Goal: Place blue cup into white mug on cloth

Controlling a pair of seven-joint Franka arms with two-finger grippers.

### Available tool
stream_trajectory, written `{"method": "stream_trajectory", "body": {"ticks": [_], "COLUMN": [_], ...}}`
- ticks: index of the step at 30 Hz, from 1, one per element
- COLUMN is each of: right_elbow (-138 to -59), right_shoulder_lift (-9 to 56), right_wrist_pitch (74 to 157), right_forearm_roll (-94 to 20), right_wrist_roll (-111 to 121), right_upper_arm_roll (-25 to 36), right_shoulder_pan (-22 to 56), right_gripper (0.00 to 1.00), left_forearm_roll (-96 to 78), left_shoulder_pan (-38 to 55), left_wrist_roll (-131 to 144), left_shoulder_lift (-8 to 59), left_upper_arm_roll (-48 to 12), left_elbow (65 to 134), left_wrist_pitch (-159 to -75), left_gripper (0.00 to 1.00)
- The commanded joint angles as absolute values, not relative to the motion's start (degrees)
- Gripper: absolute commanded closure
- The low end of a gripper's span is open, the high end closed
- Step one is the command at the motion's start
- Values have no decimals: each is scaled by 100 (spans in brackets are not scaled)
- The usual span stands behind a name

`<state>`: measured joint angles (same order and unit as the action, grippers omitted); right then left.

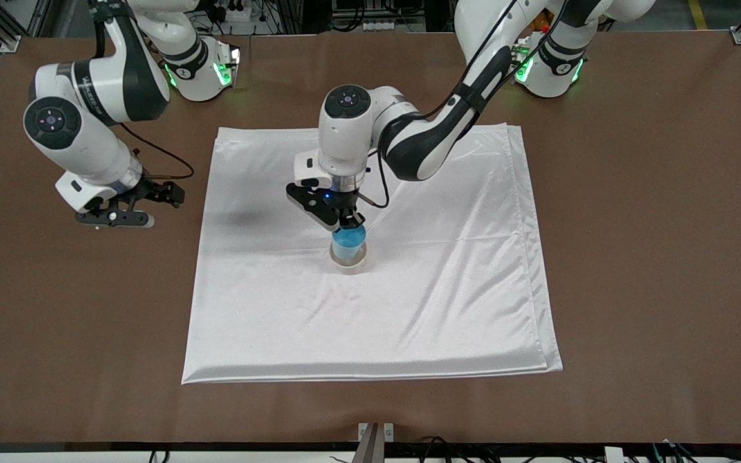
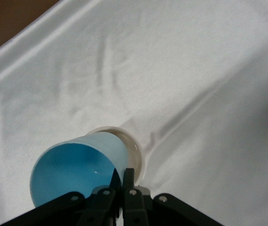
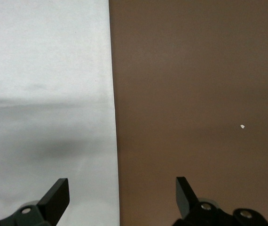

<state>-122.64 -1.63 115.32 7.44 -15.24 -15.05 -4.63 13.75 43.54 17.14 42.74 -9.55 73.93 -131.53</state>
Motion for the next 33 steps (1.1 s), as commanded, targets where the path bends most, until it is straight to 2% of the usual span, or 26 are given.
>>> {"method": "stream_trajectory", "body": {"ticks": [1, 8, 13, 17, 25, 33], "right_elbow": [-12410, -11849, -11146, -10776, -10372, -9608], "right_shoulder_lift": [-554, -554, -554, -554, -598, -475], "right_wrist_pitch": [11347, 10663, 9933, 9554, 9290, 9272], "right_forearm_roll": [642, 581, -245, -351, -343, -45], "right_wrist_roll": [-1679, -1626, -1477, -942, -176, -176], "right_upper_arm_roll": [-1503, -1494, -1424, -1257, -695, -633], "right_shoulder_pan": [-369, -220, -272, -422, -501, -527], "right_gripper": [0, 0, 0, 0, 0, 0], "left_forearm_roll": [1529, 1529, 1503, 1477, 1485, 1494], "left_shoulder_pan": [4403, 4403, 4377, 4359, 4368, 4386], "left_wrist_roll": [1819, 1802, 1767, 1775, 1767, 1775], "left_shoulder_lift": [4474, 4509, 4526, 4535, 4535, 4605], "left_upper_arm_roll": [-914, -905, -905, -905, -905, -905], "left_elbow": [7128, 7172, 7207, 7225, 7277, 7286], "left_wrist_pitch": [-13254, -13254, -13254, -13245, -13245, -13245], "left_gripper": [100, 100, 100, 100, 100, 100]}}
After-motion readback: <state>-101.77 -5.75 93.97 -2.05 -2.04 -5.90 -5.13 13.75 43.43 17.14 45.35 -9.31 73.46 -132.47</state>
